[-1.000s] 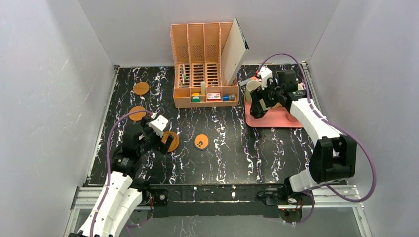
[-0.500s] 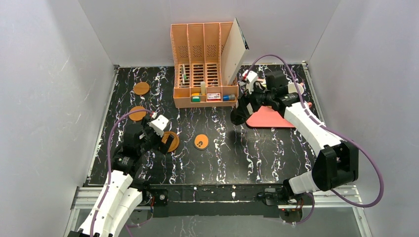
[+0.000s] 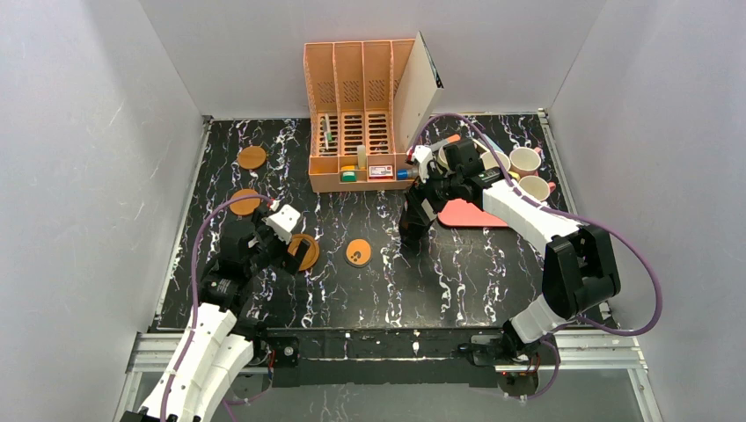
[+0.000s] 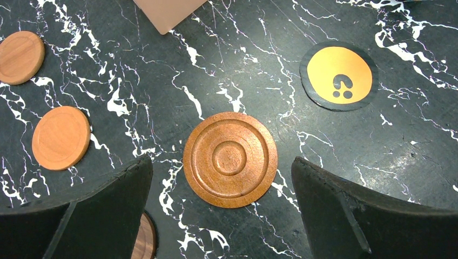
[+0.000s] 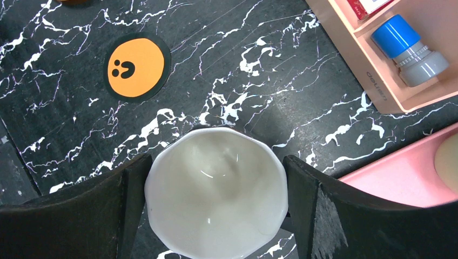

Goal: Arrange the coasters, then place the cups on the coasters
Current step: Place the cup at the center of the board.

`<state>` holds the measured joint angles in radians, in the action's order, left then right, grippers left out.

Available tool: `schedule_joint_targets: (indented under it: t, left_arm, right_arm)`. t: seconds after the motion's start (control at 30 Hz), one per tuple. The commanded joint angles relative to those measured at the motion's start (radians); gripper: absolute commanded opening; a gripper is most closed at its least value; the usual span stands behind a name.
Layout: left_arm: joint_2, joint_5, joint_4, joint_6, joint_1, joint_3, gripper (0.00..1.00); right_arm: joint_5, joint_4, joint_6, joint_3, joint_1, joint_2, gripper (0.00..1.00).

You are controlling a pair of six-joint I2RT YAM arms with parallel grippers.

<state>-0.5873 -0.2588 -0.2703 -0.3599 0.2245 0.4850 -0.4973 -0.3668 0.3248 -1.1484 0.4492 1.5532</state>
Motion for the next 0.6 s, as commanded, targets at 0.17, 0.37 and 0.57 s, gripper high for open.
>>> schedule_joint_targets:
  t: [0.17,0.37,0.57]
  left_arm:
    - [0.005,-0.006,-0.007,-0.006,-0.004,-0.001,0.98]
    - [0.003,-0.004,-0.003,-0.005,-0.002,-0.001,0.98]
    - [0.006,-0.005,-0.004,-0.005,-0.003,-0.002,0.98]
  right_arm:
    - [0.0,0.058,0.026,-0.008,0.014,-0.014,0.49]
    - [0.031,0.071,0.024,-0.001,0.016,0.02,0.54]
    - [0.095,0.098,0.027,0.009,0.022,0.023,0.54]
